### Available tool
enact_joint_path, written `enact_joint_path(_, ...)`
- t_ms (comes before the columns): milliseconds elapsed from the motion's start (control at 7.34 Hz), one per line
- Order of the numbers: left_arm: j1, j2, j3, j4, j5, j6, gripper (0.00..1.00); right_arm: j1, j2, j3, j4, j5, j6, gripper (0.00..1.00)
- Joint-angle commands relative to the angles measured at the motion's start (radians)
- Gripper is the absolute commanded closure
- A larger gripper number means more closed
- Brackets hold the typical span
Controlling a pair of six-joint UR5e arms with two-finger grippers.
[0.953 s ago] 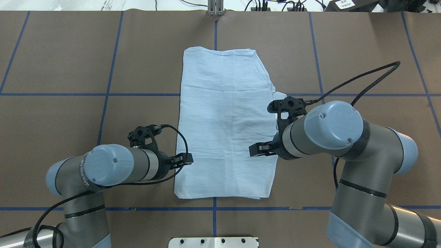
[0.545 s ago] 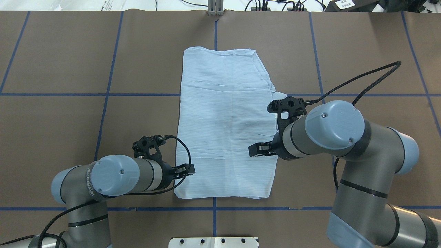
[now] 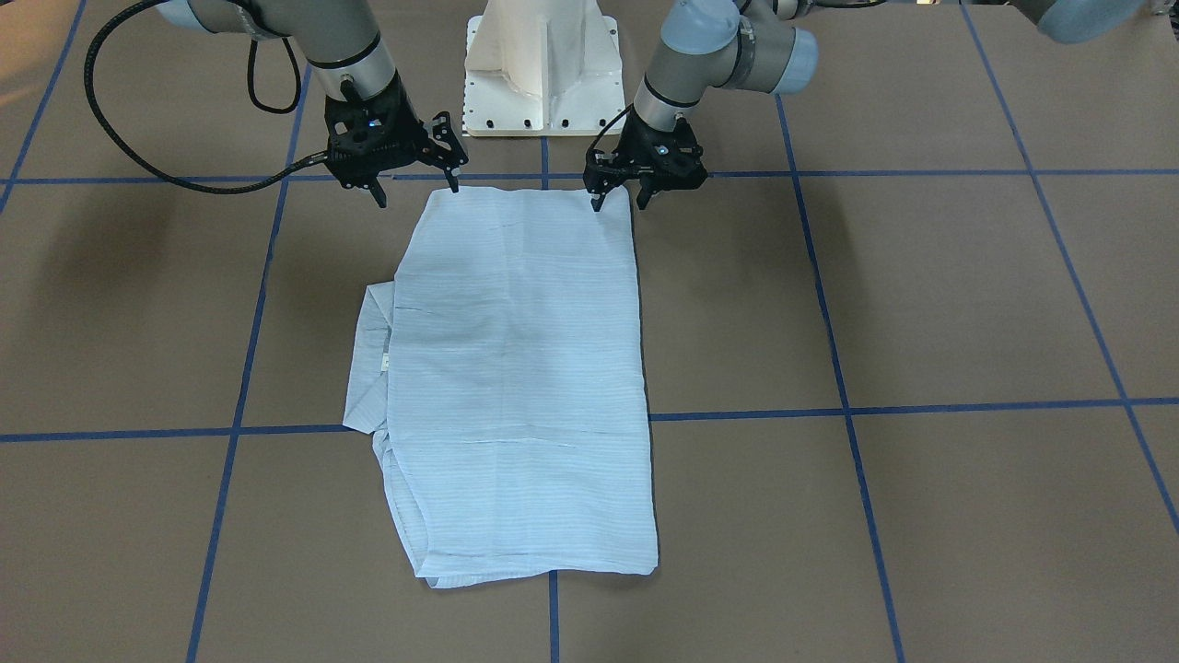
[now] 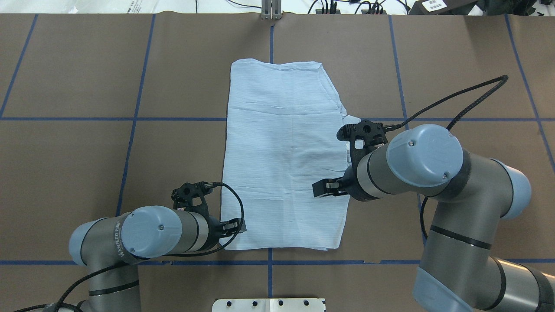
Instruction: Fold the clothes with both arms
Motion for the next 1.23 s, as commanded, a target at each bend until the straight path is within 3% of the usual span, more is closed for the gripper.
enact_joint_path(0, 0.013, -0.001, 0.000, 0.001, 0.000, -0.010, 0.28, 0.004, -0.001, 0.003, -0.001, 0.004, 0.000, 0.00)
enact_joint_path(545, 0.013, -0.008, -0.011, 0.024, 0.000, -0.011, 0.36, 0.027, -0.002, 0.007, -0.001, 0.032, 0.002, 0.00)
enact_joint_path(1090, 0.029, -0.009, -0.003, 0.024, 0.000, -0.011, 0.36, 0.030, -0.014, 0.015, -0.001, 0.041, 0.000, 0.00)
